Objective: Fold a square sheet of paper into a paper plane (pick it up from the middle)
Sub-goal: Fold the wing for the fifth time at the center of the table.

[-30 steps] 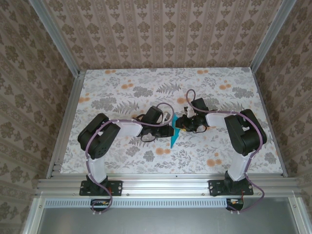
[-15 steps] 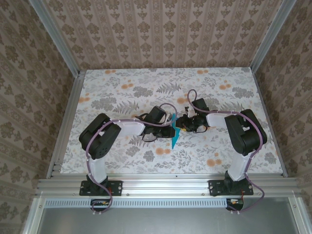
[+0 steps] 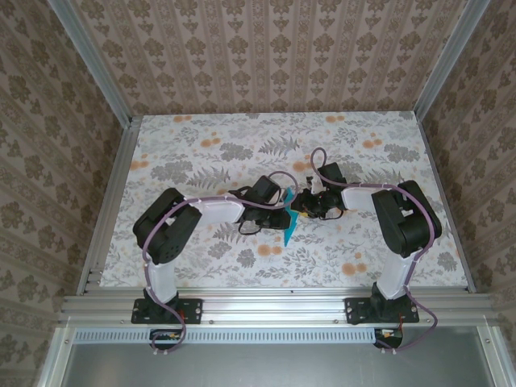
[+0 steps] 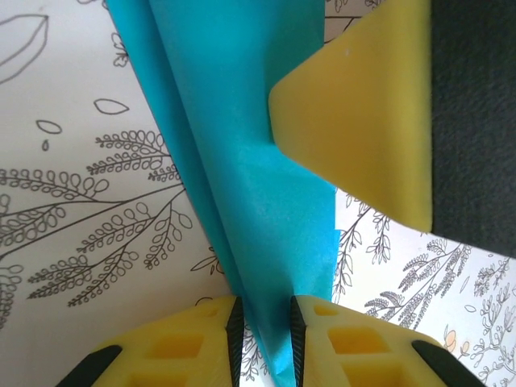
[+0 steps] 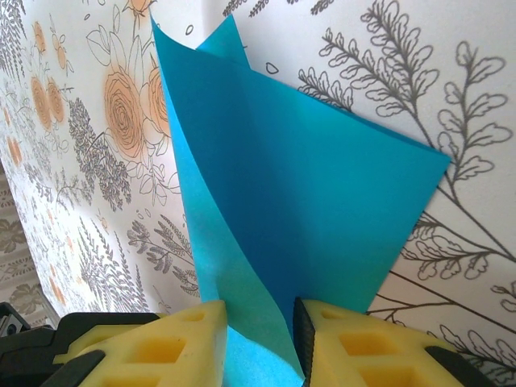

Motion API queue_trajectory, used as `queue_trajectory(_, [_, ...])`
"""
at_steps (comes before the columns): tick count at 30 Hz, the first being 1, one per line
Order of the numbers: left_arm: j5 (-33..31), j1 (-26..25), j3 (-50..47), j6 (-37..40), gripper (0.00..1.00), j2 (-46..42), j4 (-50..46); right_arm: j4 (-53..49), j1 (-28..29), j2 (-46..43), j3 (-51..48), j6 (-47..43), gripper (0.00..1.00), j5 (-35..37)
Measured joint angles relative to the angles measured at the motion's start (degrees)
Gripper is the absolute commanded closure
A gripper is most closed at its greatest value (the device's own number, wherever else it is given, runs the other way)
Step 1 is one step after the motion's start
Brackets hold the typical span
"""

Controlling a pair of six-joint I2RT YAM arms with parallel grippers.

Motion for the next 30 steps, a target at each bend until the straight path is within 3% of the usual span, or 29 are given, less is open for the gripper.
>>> queue_trajectory(30, [-6.62,-2.69,7.74,2.4,0.66,2.4,-11.3,-1.53,-0.48,0.74,0.37,-1.97,0.85,0.55])
